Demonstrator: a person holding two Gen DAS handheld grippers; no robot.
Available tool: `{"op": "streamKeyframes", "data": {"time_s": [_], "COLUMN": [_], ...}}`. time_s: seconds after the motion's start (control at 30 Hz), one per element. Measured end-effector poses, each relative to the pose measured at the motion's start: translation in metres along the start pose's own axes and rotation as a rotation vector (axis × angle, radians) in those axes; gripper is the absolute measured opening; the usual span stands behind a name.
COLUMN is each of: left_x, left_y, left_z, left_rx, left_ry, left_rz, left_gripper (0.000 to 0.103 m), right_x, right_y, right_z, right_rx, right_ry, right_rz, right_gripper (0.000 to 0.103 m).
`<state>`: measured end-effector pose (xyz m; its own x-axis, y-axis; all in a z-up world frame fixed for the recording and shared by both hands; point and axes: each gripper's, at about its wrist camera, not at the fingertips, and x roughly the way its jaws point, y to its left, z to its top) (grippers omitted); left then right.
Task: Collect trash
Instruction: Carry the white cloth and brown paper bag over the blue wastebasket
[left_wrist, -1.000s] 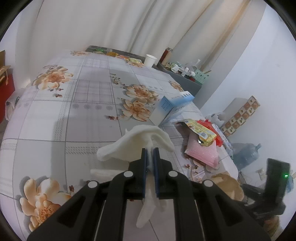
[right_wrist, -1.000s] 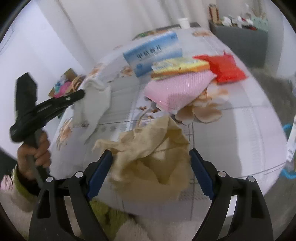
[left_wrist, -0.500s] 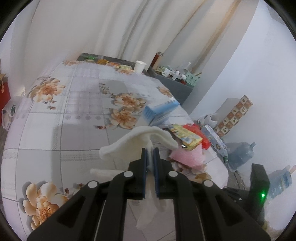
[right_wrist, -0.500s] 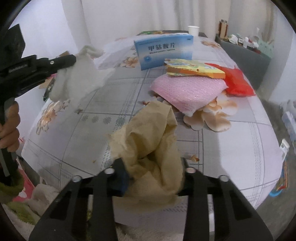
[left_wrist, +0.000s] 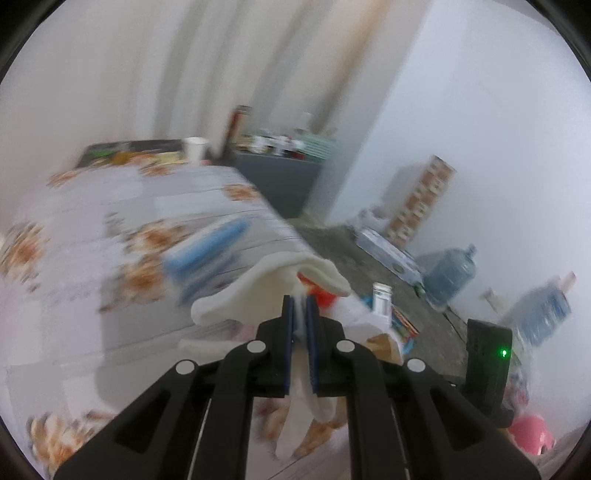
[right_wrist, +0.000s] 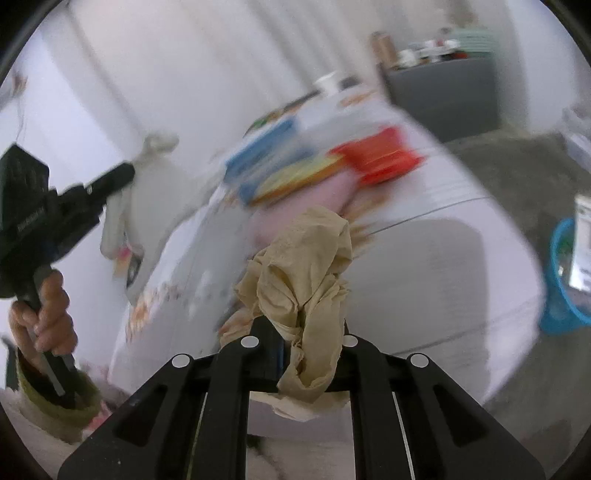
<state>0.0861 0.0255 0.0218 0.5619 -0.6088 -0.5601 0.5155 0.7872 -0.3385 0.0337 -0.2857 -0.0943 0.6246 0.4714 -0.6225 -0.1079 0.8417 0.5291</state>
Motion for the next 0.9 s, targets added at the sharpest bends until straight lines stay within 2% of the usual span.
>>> {"op": "streamKeyframes", "data": {"time_s": [0.2,0.33,0.43,0.6,0.7,0.9], "left_x": [0.061,0.111,0.168,0.266,0.326,0.445], "left_y": [-0.08,-0.136,-0.183,-0.241,-0.26,-0.289], "left_z": [0.038,0.054,0.062,0.057,0.051,0.021], "left_rx": [0.143,0.224,0.282,0.348,0.339,0.292], "left_ry": [0.065,0.12,0.205,0.347,0.434,0.615], "left_rz": [-0.14,-0.217,-0.252,-0.241,-0.222,-0.184], "left_gripper": [0.007,0.007,0.007,0.007,0.007,0.007], "right_x": [-0.058,-0.096,-0.119,-0.136,-0.137,-0.137], "right_y": [-0.072,-0.129,-0.173,-0.239,-0.276,-0.308], "right_z": [-0.002,-0.009,-0.021,-0.037,-0.044,-0.055], "right_rx": [0.17,0.3,0.404,0.572,0.675,0.757], "right_ry": [-0.167,-0.268,-0.33,-0.385,-0.404,-0.413], "right_rz": [-0.094,-0.191,-0.266,-0.365,-0.382,-0.398], "right_gripper": [0.01,0.01,0.01,0.01,0.01,0.011]}}
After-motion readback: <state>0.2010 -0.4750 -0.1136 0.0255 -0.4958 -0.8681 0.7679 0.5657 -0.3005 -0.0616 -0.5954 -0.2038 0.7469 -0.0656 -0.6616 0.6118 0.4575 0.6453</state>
